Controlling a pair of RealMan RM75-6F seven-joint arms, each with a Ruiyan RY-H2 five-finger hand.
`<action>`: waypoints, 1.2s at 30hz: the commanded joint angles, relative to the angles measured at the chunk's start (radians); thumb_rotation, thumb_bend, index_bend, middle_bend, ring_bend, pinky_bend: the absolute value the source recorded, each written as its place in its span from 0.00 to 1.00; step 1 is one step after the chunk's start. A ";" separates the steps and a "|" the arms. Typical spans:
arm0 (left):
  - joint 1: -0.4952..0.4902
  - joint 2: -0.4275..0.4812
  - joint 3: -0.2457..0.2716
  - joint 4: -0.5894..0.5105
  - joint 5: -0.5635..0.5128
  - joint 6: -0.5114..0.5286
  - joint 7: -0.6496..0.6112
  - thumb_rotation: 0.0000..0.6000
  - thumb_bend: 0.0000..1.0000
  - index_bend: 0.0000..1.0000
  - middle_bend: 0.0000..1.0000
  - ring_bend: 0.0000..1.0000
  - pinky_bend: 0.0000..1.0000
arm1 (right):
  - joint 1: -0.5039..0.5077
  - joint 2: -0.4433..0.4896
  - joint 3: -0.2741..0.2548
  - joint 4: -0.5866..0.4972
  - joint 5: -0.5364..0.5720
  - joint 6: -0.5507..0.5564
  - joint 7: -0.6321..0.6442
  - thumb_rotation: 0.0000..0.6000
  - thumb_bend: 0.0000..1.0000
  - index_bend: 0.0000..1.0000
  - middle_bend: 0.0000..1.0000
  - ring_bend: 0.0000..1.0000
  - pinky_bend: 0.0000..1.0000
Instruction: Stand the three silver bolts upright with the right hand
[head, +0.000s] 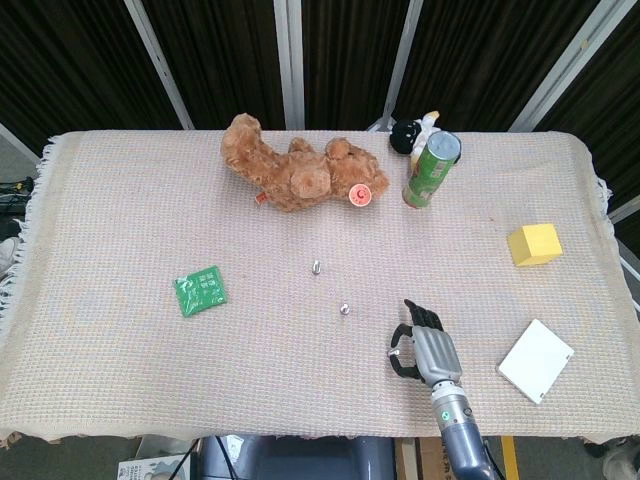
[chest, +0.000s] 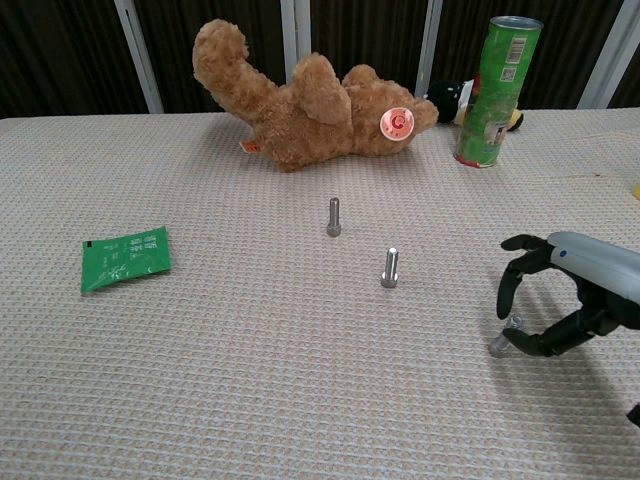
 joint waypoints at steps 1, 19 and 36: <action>0.001 0.000 -0.001 0.001 0.000 0.001 -0.002 1.00 0.07 0.09 0.01 0.00 0.09 | -0.001 0.014 -0.005 -0.009 -0.003 -0.001 -0.003 1.00 0.37 0.43 0.00 0.00 0.04; 0.007 -0.001 0.003 -0.001 0.014 0.016 -0.003 1.00 0.07 0.09 0.01 0.00 0.09 | -0.200 0.420 -0.102 -0.043 -0.349 0.169 0.309 1.00 0.31 0.15 0.00 0.00 0.02; 0.031 0.009 0.022 0.004 0.061 0.054 -0.014 1.00 0.07 0.08 0.01 0.00 0.09 | -0.324 0.453 -0.170 0.222 -0.628 0.308 0.397 1.00 0.28 0.12 0.00 0.00 0.01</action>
